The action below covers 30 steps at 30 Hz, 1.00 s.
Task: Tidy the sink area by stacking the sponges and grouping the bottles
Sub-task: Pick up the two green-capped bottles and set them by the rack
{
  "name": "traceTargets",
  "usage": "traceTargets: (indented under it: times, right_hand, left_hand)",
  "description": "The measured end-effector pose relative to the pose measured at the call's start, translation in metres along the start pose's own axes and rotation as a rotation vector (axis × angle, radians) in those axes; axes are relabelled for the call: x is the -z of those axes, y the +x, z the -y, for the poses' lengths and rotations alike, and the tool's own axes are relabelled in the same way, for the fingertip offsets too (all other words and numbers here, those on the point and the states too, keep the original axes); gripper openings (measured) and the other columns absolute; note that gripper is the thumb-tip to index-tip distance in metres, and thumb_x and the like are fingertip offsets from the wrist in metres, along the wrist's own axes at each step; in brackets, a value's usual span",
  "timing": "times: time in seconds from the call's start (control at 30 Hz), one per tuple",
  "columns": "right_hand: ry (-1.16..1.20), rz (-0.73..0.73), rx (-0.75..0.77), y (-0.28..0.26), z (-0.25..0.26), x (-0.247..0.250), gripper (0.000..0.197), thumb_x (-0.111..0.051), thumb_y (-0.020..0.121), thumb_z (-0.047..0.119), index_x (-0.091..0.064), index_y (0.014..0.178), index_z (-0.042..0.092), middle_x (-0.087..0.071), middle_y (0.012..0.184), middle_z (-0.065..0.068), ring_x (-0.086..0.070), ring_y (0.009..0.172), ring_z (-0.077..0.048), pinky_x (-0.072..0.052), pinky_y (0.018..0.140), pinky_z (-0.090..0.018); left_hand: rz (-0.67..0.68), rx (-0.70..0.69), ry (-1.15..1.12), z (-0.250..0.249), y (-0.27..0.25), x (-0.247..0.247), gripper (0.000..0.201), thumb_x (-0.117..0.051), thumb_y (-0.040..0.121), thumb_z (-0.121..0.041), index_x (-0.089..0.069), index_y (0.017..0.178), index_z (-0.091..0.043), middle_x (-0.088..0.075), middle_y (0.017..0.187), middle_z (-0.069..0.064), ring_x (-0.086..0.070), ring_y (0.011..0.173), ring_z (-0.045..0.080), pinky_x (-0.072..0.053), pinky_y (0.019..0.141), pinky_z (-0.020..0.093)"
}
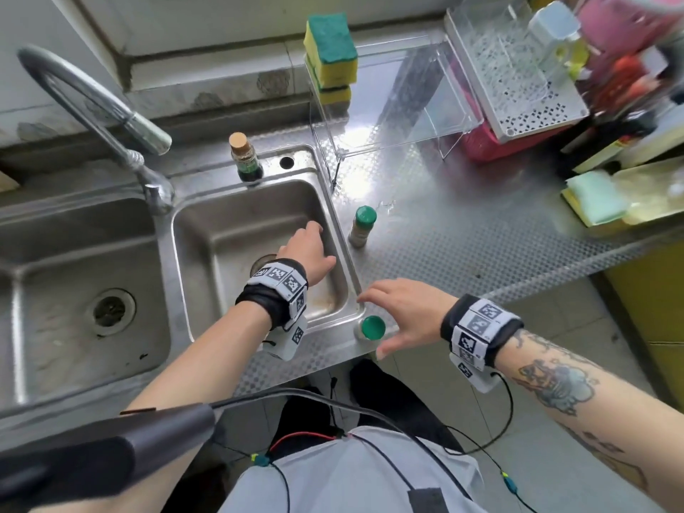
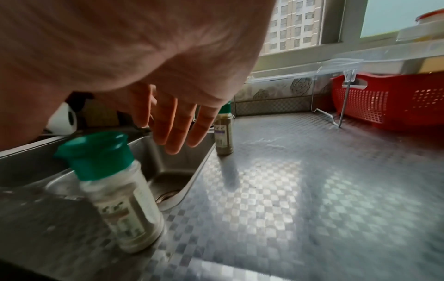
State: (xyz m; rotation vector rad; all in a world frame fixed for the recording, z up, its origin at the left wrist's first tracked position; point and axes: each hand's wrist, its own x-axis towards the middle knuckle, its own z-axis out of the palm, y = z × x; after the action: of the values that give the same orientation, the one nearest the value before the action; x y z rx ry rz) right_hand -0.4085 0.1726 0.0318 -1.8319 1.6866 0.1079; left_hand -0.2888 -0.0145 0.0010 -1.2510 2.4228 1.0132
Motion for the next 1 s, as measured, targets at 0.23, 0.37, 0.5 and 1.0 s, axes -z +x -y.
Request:
traceTargets:
  times: [0.23, 0.37, 0.5, 1.0]
  right_hand:
    - [-0.061, 0.001, 0.045, 0.012, 0.002, -0.018, 0.044, -0.066, 0.080, 0.041, -0.052, 0.118, 0.022, -0.062, 0.110, 0.002, -0.059, 0.100, -0.021, -0.050, 0.084, -0.037]
    - [-0.033, -0.041, 0.017, 0.008, -0.007, -0.015, 0.033, -0.058, 0.080, 0.038, -0.053, 0.108, 0.022, -0.066, 0.101, 0.004, -0.062, 0.089, -0.020, -0.053, 0.073, -0.038]
    - [0.016, -0.116, -0.066, -0.001, -0.030, 0.001, 0.032, -0.057, 0.079, 0.041, -0.054, 0.105, 0.023, -0.066, 0.095, 0.007, -0.062, 0.082, -0.017, -0.051, 0.069, -0.033]
    - [0.349, -0.522, -0.863, 0.012, -0.181, 0.080, 0.042, -0.066, 0.076, 0.042, -0.051, 0.108, 0.020, -0.068, 0.104, -0.010, -0.064, 0.097, -0.035, -0.049, 0.081, -0.040]
  left_hand:
    - [0.009, 0.024, 0.029, -0.007, 0.004, -0.009, 0.065, -0.067, 0.081, -0.033, -0.036, 0.134, -0.013, -0.052, 0.129, 0.014, -0.057, 0.113, 0.036, -0.046, 0.097, 0.047]
    - [0.009, 0.022, 0.016, -0.017, 0.013, -0.011, 0.064, -0.068, 0.080, -0.030, -0.037, 0.133, -0.012, -0.052, 0.127, 0.015, -0.057, 0.111, 0.035, -0.048, 0.095, 0.046]
    - [-0.001, 0.027, -0.031, -0.031, 0.026, -0.016, 0.072, -0.071, 0.077, -0.031, -0.035, 0.136, -0.012, -0.050, 0.131, 0.015, -0.056, 0.114, 0.033, -0.048, 0.096, 0.047]
    - [-0.122, -0.095, -0.090, -0.100, 0.072, -0.040, 0.040, -0.072, 0.080, -0.031, -0.054, 0.115, -0.021, -0.064, 0.112, 0.006, -0.058, 0.107, 0.029, -0.051, 0.087, 0.045]
